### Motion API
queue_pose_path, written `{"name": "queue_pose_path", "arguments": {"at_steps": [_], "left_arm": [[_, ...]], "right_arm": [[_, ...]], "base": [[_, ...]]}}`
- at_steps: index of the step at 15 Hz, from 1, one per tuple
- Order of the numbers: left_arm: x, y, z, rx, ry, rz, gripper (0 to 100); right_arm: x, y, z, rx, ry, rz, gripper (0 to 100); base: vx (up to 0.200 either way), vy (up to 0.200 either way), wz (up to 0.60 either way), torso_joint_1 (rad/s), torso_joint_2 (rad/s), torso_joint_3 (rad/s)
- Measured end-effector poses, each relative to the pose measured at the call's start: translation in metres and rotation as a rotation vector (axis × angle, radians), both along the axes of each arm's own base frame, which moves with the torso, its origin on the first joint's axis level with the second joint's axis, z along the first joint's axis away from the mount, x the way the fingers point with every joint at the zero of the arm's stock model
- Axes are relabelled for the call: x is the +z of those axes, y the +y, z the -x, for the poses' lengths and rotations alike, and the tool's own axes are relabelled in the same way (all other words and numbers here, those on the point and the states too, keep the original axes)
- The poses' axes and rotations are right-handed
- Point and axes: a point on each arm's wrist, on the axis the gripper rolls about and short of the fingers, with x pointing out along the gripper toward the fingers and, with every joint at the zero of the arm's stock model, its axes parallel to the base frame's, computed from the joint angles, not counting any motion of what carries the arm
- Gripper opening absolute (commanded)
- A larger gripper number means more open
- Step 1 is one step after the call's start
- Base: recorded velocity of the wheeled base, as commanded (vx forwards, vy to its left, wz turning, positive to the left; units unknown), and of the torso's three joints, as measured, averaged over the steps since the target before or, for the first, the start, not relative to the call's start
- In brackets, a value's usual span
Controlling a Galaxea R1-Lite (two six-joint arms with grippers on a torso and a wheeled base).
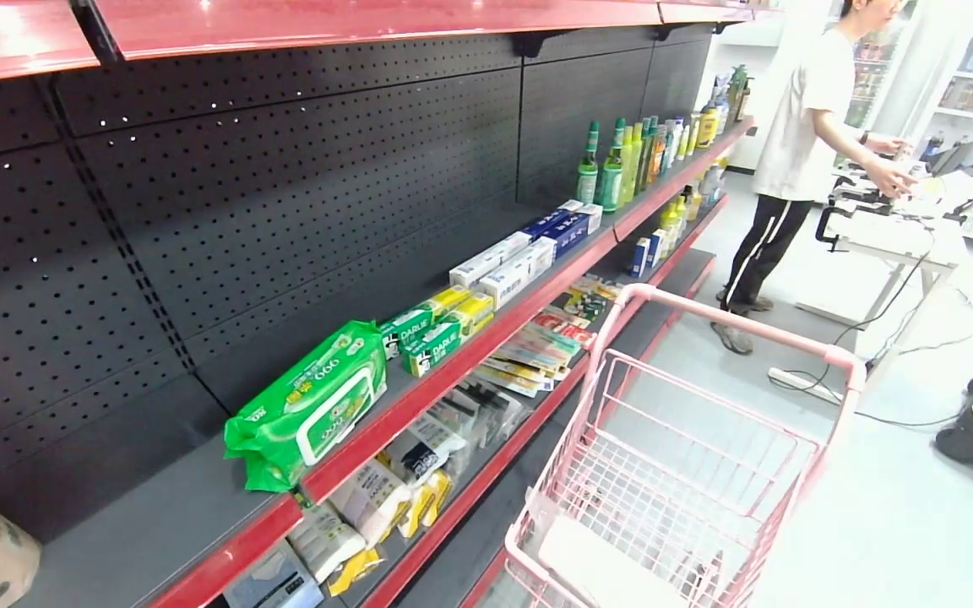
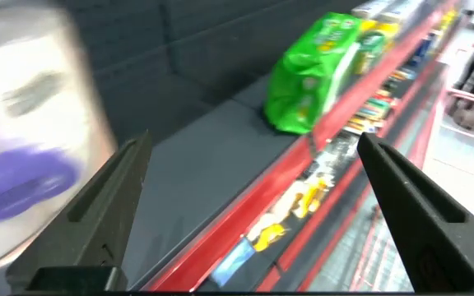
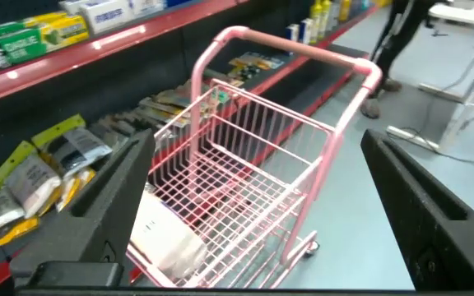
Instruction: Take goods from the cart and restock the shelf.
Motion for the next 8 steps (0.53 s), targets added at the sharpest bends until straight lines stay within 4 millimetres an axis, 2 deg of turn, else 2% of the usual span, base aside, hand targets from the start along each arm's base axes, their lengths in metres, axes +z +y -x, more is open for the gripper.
{"name": "queue_pose_path", "arguments": {"at_steps": [5,6,8], "left_arm": [[0.0,0.0,0.0,0.0,0.0,0.0,100],[0.0,0.0,0.0,0.0,0.0,0.0,100],[0.0,0.0,0.0,0.001,0.0,0.0,100]], "right_arm": [[0.003,0.0,0.0,0.012,-0.011,0.016,100],[0.01,0.0,0.002,0.025,-0.032,0.014,100],[0.044,0.001,0.005,0.05,-0.08,-0.02,100]], "base": [[0.0,0.0,0.0,0.0,0.0,0.0],[0.0,0.0,0.0,0.0,0.0,0.0],[0.0,0.0,0.0,0.0,0.0,0.0]]}}
